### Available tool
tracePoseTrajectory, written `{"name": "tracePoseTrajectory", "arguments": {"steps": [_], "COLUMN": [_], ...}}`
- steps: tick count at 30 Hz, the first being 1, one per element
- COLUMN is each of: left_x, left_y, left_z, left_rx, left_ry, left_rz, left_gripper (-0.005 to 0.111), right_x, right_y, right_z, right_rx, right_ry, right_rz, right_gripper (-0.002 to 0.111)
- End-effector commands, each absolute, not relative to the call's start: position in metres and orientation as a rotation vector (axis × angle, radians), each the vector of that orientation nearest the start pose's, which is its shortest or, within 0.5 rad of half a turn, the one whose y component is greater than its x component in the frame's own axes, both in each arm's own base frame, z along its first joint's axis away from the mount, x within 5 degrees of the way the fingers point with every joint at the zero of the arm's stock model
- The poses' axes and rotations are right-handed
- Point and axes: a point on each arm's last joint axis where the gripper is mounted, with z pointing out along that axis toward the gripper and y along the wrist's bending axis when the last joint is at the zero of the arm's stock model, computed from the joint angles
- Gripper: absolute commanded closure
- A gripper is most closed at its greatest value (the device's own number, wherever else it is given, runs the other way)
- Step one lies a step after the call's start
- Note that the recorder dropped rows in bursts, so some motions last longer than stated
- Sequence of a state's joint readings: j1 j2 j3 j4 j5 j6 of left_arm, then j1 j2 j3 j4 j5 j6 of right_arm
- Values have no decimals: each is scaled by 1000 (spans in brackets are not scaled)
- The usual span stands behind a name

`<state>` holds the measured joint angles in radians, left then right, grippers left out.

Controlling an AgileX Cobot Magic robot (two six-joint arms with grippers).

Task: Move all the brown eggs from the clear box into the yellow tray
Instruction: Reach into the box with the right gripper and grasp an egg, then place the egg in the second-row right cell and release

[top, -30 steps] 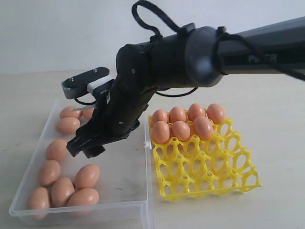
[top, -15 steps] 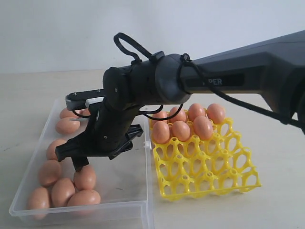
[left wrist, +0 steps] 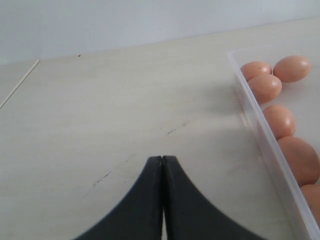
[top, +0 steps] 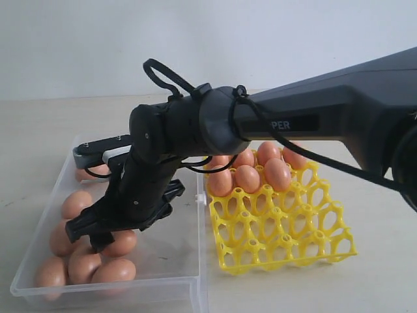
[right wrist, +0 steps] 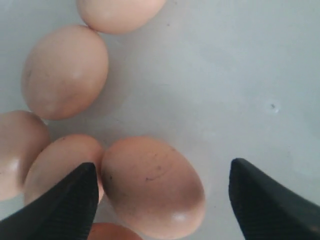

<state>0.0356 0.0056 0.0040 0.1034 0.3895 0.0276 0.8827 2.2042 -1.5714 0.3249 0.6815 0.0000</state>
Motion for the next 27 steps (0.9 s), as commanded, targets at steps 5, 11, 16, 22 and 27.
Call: {"name": "tracePoseTrajectory", "arguments": {"steps": [5,11,16,22,27], "left_x": [52,52,52,52,52], "left_y": [5,5,5,5,5], "left_z": [179,179,179,179,179], "left_rx": [57,57,57,57,57], "left_ry": [1863,1863,1863,1863,1863], "left_rz": [135,135,135,135,135], "left_gripper": [107,107,107,107,107], "right_x": [271,272,272,277,299], "right_y": [369,369,369,367,357], "right_z": [122,120,120,134,185], "right_rx": [-1079,-1083,-1106,-1175,-958], "right_ry": [2687,2683,2679,2565,2292], "right_rz": [528,527,514,473,485], "right_gripper": [38,52,96,108,108]}}
